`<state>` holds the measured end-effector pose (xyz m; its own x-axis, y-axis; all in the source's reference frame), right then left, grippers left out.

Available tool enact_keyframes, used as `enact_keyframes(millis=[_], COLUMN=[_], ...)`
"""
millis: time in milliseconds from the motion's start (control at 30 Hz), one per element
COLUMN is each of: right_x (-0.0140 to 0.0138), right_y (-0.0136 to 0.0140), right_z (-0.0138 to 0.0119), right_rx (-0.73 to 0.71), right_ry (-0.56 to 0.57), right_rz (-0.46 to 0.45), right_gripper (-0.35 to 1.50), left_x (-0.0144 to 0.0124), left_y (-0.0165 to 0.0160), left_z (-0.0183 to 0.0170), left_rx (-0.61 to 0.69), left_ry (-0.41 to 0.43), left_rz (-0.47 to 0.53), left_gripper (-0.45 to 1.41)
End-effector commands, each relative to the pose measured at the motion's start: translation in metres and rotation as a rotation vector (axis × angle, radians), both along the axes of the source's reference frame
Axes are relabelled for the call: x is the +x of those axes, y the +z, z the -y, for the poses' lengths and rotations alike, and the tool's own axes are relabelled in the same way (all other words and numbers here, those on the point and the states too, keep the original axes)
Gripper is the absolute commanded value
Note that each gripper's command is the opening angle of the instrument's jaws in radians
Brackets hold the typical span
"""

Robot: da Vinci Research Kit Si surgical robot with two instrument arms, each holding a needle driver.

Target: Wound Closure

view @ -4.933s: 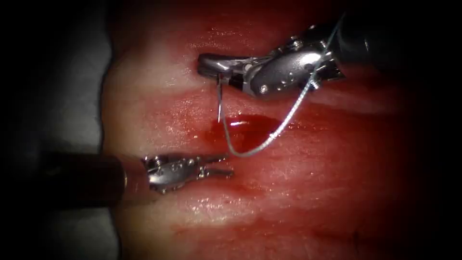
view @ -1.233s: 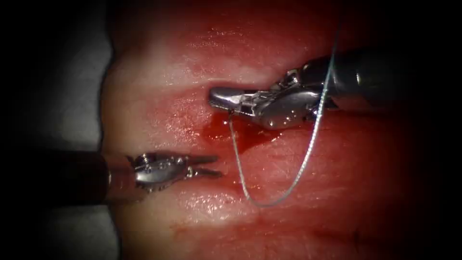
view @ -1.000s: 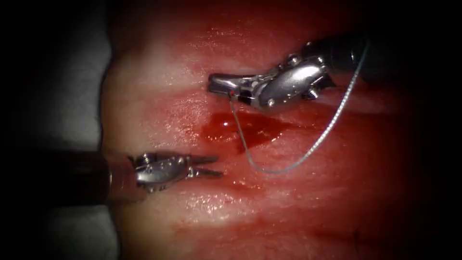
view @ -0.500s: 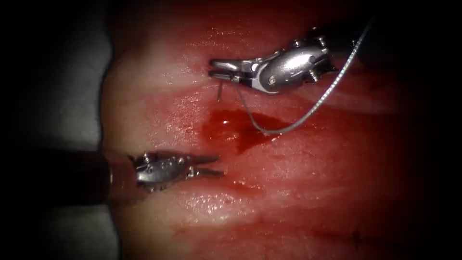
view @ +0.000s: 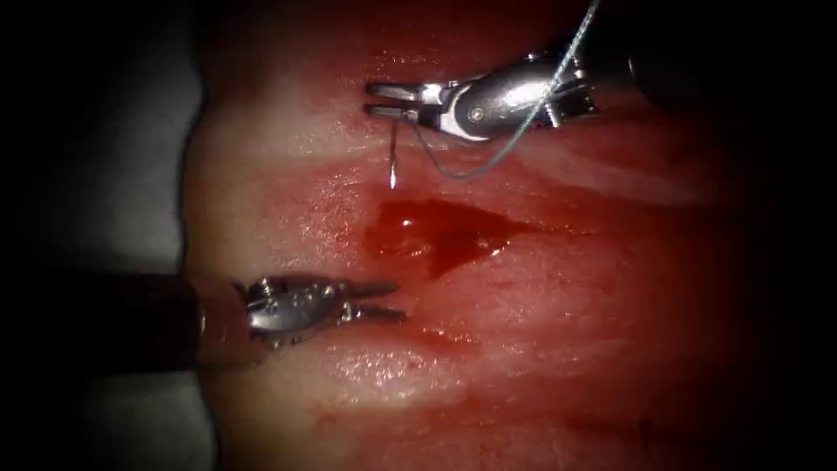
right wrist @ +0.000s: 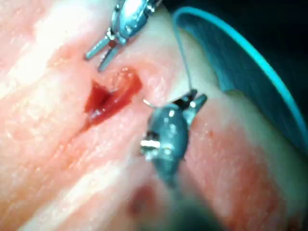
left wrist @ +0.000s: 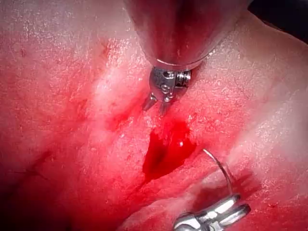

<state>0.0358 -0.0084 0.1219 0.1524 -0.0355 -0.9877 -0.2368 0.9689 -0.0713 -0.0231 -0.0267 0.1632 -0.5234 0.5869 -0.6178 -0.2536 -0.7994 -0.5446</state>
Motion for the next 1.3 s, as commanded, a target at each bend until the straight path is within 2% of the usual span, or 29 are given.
enact_keyframes(millis=[33,200,400,500,733,967,1000,1300], right_x=[0.0009,0.0015,0.0014,0.0015,0.0014,0.0016,0.0018,0.0021], right_y=[0.0007,0.0014,0.0022,0.0024,0.0023,0.0026,0.0029,0.0032], right_z=[0.0006,0.001,0.0013,0.0017,0.0016,0.0,0.0004,0.001], right_rx=[0.035,0.119,0.279,0.328,0.467,0.608,0.656,0.759], right_ry=[-0.005,-0.044,-0.026,-0.033,0.028,0.096,0.095,0.094], right_rz=[0.002,0.032,0.009,0.03,0.034,0.013,0.006,-0.001], right_gripper=[-0.35,-0.35,-0.35,-0.35,-0.35,-0.35,-0.35,-0.35], left_x=[-0.0005,-0.0004,-0.0001,-0.0001,-0.0001,-0.0001,-0.0001,-0.0001], left_y=[0.0005,0.0005,0.0005,0.0005,0.0006,0.0007,0.0007,0.0007], left_z=[0.0012,0.0012,0.0011,0.0011,0.0012,0.0013,0.0013,0.0013], left_rx=[0.005,0.005,0.005,0.004,0.003,0.001,0.001,0.001], left_ry=[0.002,0.003,0.006,0.004,0.004,0.002,0.002,0.002], left_rz=[0.001,0.002,0.003,0.002,0.002,0.004,0.004,0.004], left_gripper=[0.31,0.31,0.32,0.32,0.32,0.32,0.32,0.32])
